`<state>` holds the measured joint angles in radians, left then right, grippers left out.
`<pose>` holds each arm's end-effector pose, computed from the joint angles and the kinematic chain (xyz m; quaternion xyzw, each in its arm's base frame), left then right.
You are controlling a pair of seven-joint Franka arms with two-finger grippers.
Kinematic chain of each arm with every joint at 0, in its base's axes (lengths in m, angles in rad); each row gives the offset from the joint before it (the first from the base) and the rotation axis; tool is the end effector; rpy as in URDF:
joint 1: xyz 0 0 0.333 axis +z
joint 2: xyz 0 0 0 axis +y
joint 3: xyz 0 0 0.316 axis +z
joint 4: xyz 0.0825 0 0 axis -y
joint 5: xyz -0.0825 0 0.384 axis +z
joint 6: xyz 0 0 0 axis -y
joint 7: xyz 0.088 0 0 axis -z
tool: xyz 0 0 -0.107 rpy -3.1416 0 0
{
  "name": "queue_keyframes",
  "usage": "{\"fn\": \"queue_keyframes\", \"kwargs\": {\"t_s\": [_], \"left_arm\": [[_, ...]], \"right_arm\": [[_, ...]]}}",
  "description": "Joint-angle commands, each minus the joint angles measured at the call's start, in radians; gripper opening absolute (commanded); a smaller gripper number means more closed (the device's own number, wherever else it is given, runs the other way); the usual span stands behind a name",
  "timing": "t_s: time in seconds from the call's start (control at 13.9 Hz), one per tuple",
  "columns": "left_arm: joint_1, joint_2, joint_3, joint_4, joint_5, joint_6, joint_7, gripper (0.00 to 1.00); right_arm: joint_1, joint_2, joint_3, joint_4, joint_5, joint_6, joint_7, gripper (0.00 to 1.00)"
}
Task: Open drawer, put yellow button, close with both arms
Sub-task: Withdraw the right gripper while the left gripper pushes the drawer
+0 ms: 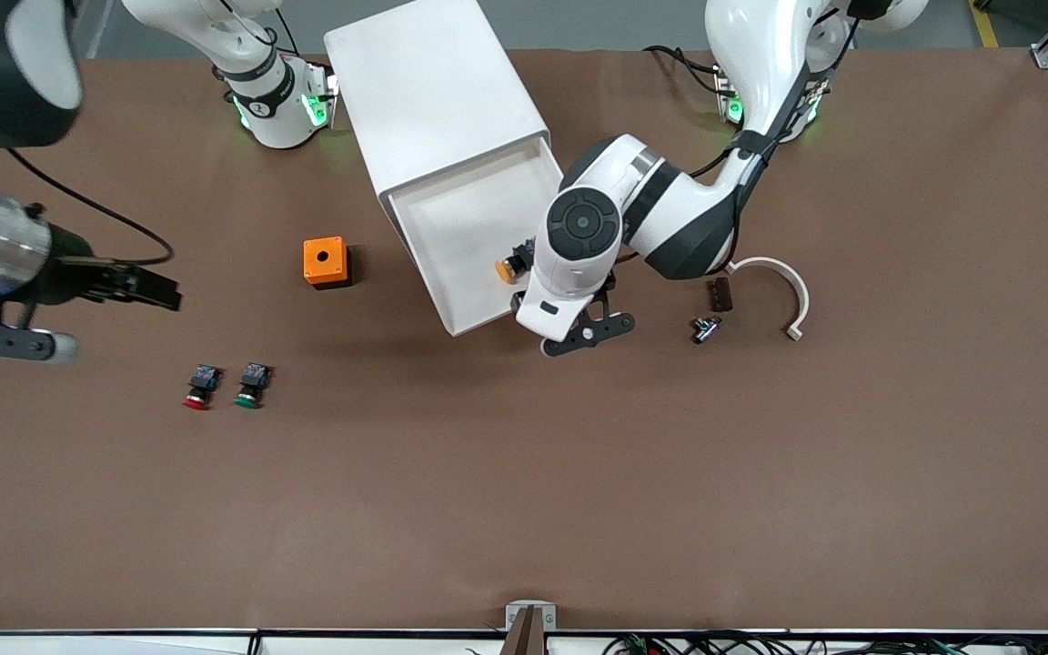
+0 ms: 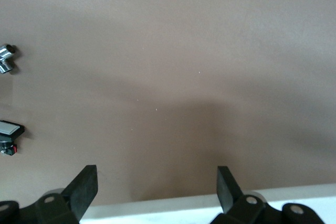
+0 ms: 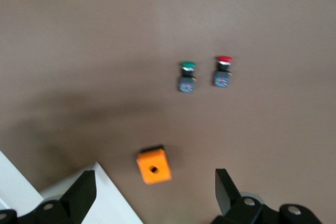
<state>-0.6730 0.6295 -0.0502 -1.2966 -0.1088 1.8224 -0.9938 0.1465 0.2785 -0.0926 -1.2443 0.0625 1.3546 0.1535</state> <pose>0.5377 -0.4759 0.3692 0.9844 0.1545 -0.0842 0.0048 0.6125 0.0496 0.5954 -0.9953 0.0448 0.0849 0.0094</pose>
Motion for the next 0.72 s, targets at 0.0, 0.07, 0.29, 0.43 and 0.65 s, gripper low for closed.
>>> {"fn": "queue_keyframes", "kwargs": {"t_s": [0.0, 0.07, 0.29, 0.43, 0.65], "left_arm": [[-0.022, -0.002, 0.0, -0.001, 0.001, 0.003, 0.011, 1.0], [-0.036, -0.002, 0.0, -0.001, 0.001, 0.003, 0.011, 1.0], [-0.069, 0.004, -0.002, -0.001, 0.0, 0.003, 0.011, 1.0], [-0.088, 0.006, -0.002, -0.001, 0.0, 0.003, 0.011, 1.0], [-0.114, 0.004, -0.002, -0.016, -0.012, 0.002, 0.011, 1.0]], "right_arm": [[-0.085, -0.035, 0.024, -0.01, -0.015, -0.077, -0.107, 1.0], [-0.1, -0.036, 0.022, -0.01, -0.016, -0.08, -0.139, 1.0], [-0.14, -0.038, 0.02, -0.009, -0.02, -0.095, -0.173, 1.0], [-0.143, -0.047, 0.019, -0.007, -0.036, -0.097, -0.173, 1.0], [-0.142, -0.047, 0.022, -0.007, -0.059, -0.1, -0.163, 1.0]]}}
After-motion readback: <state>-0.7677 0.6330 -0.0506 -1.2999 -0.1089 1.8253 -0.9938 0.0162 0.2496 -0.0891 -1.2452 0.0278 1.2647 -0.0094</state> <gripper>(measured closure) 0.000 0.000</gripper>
